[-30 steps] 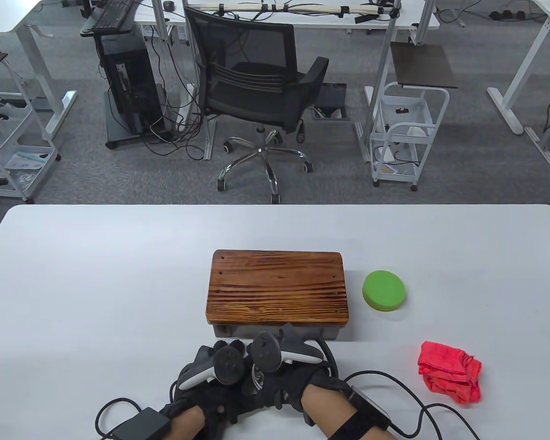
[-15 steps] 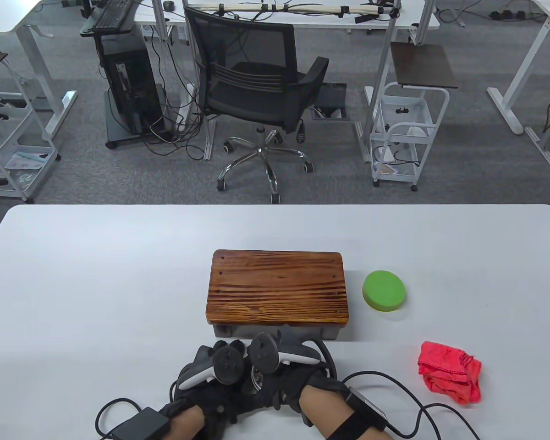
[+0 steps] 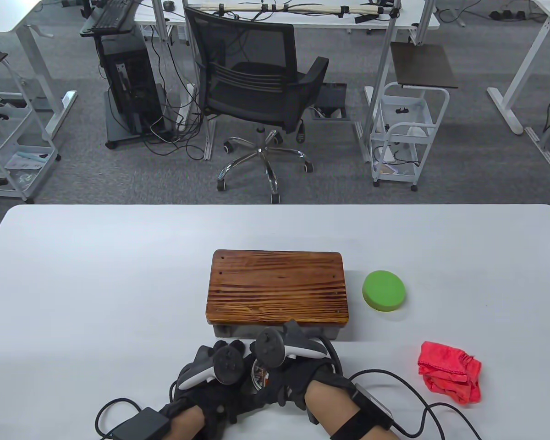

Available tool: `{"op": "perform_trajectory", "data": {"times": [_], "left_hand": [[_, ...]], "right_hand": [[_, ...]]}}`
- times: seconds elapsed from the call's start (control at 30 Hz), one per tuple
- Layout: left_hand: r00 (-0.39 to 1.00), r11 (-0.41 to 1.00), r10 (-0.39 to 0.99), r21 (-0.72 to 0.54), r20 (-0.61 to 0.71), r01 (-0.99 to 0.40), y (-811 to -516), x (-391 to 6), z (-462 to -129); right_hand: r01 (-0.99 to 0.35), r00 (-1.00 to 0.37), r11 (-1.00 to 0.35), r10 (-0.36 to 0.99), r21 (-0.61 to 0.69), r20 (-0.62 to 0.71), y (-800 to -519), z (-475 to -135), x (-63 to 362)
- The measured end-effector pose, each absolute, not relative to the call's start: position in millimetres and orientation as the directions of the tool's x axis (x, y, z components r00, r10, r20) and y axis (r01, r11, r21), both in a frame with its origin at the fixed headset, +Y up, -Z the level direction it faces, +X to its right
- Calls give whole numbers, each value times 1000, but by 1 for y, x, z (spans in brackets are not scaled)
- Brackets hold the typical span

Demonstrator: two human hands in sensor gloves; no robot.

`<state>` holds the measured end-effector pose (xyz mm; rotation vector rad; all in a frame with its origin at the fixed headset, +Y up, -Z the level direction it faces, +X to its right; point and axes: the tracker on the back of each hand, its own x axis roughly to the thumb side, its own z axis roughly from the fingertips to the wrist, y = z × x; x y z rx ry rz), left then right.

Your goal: Dip and apply wood wax on stool

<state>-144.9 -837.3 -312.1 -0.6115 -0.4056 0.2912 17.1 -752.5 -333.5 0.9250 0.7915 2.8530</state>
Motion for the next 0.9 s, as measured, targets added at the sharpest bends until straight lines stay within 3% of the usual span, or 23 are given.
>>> {"op": "perform_trajectory", "data": {"times": [0.2, 0.47, 0.9], "left_hand": [[882, 782, 379, -606, 281, -143, -838, -145, -312], [882, 782, 379, -606, 281, -143, -838, -145, -312], [882, 782, 379, -606, 281, -143, -838, -145, -312]], "right_hand": [[248, -712, -864, 144, 438, 687, -732, -334, 14], [425, -645, -823, 16, 376, 764, -736, -335, 4], [440, -604, -834, -1, 332, 797, -747, -335, 5]]}}
